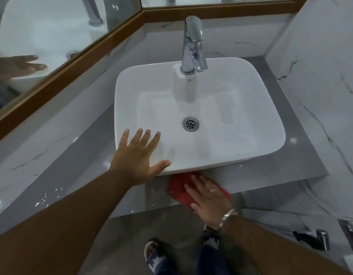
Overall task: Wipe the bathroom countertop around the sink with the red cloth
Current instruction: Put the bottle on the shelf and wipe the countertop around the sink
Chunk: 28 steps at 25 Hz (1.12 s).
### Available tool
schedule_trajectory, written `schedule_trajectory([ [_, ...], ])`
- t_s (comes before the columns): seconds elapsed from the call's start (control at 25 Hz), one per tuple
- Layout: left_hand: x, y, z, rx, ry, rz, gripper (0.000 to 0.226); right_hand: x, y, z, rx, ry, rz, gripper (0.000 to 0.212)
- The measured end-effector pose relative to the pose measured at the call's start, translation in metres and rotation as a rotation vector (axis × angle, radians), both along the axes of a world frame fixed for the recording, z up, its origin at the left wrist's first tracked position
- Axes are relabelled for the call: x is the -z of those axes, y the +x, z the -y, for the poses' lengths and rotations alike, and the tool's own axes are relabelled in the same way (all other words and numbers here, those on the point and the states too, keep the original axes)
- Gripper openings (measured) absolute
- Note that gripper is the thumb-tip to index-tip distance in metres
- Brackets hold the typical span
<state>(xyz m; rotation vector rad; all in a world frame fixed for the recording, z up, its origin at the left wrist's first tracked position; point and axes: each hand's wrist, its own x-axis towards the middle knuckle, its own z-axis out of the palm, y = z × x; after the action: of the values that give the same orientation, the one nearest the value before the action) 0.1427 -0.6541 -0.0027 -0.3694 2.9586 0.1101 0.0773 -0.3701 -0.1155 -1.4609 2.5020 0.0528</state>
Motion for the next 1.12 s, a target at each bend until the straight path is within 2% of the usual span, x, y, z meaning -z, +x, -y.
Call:
schedule_trajectory([
  [0.08, 0.0, -0.002, 0.0, -0.005, -0.004, 0.011, 0.095, 0.001, -0.067, -0.063, 0.11, 0.042, -0.081, 0.07],
  [0.16, 0.0, -0.001, 0.0, -0.015, -0.013, 0.019, 0.095, -0.01, -0.115, -0.104, 0.369, 0.069, -0.056, 0.07],
  [0.24, 0.002, -0.004, -0.002, -0.018, -0.014, 0.031, 0.094, -0.01, -0.114, -0.095, 0.678, 0.049, -0.019, 0.069],
  [0.32, 0.002, -0.002, -0.002, -0.021, -0.015, 0.032, 0.092, -0.006, -0.064, -0.044, 0.856, -0.002, -0.041, 0.066],
  [0.4, 0.001, -0.003, -0.002, -0.015, -0.015, 0.036, 0.09, -0.003, -0.004, 0.016, 0.732, -0.04, -0.024, 0.069],
  [0.52, 0.0, -0.001, -0.002, -0.01, -0.018, 0.029, 0.085, -0.002, 0.056, 0.061, 0.216, -0.055, 0.045, 0.07],
  [0.6, -0.001, -0.001, -0.002, -0.003, -0.021, 0.038, 0.083, -0.003, 0.044, 0.039, -0.189, -0.062, 0.059, 0.07],
  [0.64, -0.002, -0.001, -0.002, -0.006, -0.021, 0.045, 0.083, -0.005, 0.022, 0.018, -0.294, -0.06, 0.053, 0.07],
  [0.68, -0.003, -0.001, -0.003, -0.011, -0.022, 0.045, 0.084, -0.006, -0.005, -0.007, -0.308, -0.033, 0.03, 0.069],
  [0.76, -0.003, -0.001, -0.003, -0.023, -0.018, 0.034, 0.084, -0.004, -0.077, -0.067, -0.096, -0.02, -0.075, 0.066],
  [0.88, -0.003, 0.0, -0.002, -0.015, -0.019, 0.023, 0.084, -0.022, -0.174, -0.15, 0.61, 0.093, 0.026, 0.065],
  [0.96, -0.003, 0.0, -0.001, -0.004, -0.018, 0.022, 0.083, -0.022, -0.185, -0.152, 0.958, 0.09, 0.077, 0.069],
  [1.04, -0.003, -0.001, -0.002, -0.002, -0.015, 0.032, 0.082, -0.015, -0.151, -0.113, 0.958, 0.065, -0.005, 0.07],
  [1.12, -0.004, -0.002, -0.002, -0.009, -0.013, 0.048, 0.084, -0.009, -0.085, -0.059, 0.772, 0.015, -0.009, 0.072],
])
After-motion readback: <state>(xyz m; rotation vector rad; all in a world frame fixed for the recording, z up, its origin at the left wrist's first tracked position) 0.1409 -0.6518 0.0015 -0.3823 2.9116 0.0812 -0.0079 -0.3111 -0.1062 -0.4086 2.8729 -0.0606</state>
